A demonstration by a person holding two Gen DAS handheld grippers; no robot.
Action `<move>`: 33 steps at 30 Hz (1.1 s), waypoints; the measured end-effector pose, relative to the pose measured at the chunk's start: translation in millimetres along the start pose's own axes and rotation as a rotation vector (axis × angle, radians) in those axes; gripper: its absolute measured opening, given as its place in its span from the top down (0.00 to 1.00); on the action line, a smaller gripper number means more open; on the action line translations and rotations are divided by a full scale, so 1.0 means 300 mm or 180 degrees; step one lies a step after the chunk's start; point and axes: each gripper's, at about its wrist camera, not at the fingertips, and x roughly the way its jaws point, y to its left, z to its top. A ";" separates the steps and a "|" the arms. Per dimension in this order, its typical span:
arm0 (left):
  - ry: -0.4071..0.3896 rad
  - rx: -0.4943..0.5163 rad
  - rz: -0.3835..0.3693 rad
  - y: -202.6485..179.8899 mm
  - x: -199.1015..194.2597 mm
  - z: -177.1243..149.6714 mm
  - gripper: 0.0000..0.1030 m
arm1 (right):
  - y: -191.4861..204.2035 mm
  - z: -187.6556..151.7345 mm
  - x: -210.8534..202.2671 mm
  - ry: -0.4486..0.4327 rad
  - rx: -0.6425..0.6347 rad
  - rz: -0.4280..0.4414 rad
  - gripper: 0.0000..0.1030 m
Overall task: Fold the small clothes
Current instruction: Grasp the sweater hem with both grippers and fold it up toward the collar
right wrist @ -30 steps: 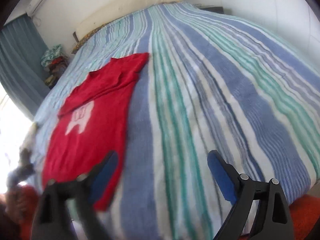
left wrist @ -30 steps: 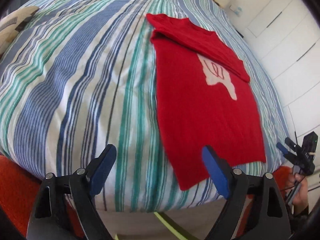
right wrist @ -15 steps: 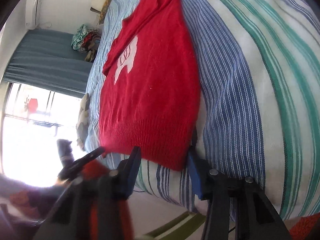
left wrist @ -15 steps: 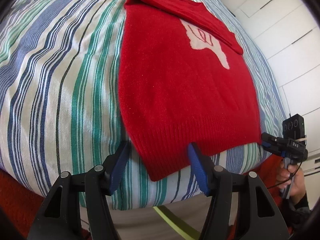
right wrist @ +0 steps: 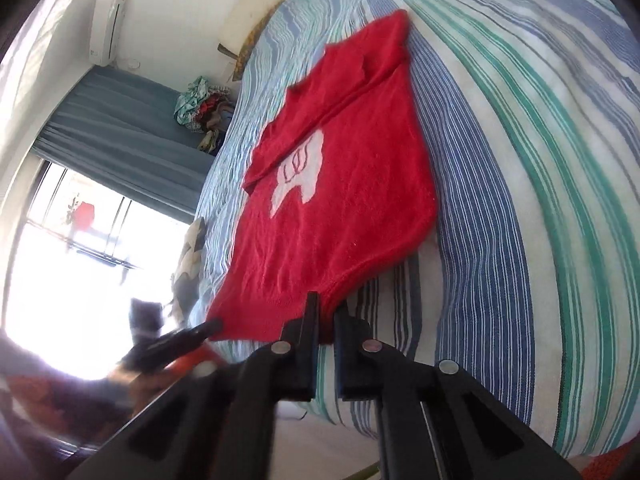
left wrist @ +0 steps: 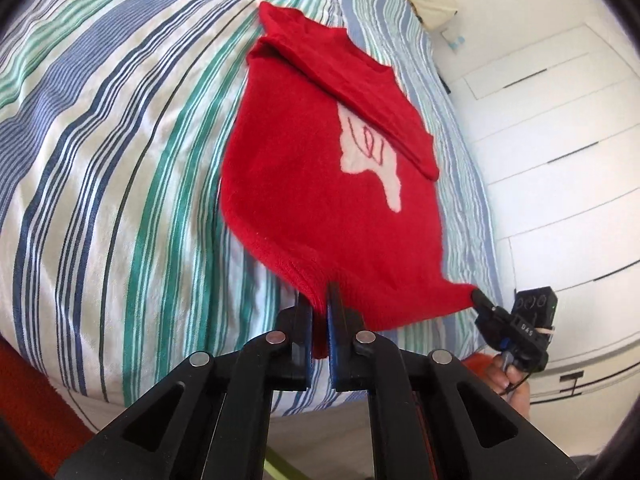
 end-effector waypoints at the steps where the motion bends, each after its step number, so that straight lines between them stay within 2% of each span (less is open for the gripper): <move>1: -0.0062 -0.0016 -0.0060 -0.015 -0.001 0.045 0.96 | 0.011 0.028 -0.002 -0.0077 -0.0032 0.0004 0.94; 4: -0.0249 -0.0012 -0.0127 -0.063 0.012 0.198 0.97 | 0.036 0.144 0.018 -0.0261 -0.0105 -0.0040 0.94; 7: -0.0397 0.0032 -0.0067 -0.108 0.054 0.369 0.97 | 0.047 0.295 0.050 -0.0465 -0.0125 -0.0129 0.94; 15: -0.0488 -0.0229 0.0086 -0.084 0.245 0.772 0.97 | 0.033 0.743 0.225 -0.0814 0.0094 -0.0185 0.94; 21: -0.0447 -0.0357 0.0281 -0.021 0.384 0.937 0.97 | 0.000 0.989 0.387 -0.0794 0.0120 -0.0367 0.94; 27: -0.0463 -0.0316 0.0537 0.003 0.486 1.035 0.96 | -0.081 1.096 0.510 -0.0681 0.0169 -0.0549 0.94; 29: -0.0450 -0.0248 0.0665 -0.008 0.513 1.056 0.92 | -0.101 1.111 0.538 -0.0665 0.0183 -0.0643 0.94; 31: -0.0409 -0.0272 0.0744 -0.012 0.525 1.077 0.73 | -0.109 1.121 0.558 -0.0684 0.0178 -0.0695 0.93; 32: -0.0451 -0.0285 0.0749 -0.016 0.515 1.083 0.57 | -0.109 1.117 0.558 -0.0690 0.0182 -0.0709 0.88; 33: -0.0544 -0.0280 0.0790 -0.021 0.494 1.090 0.41 | -0.109 1.119 0.558 -0.0693 0.0190 -0.0723 0.73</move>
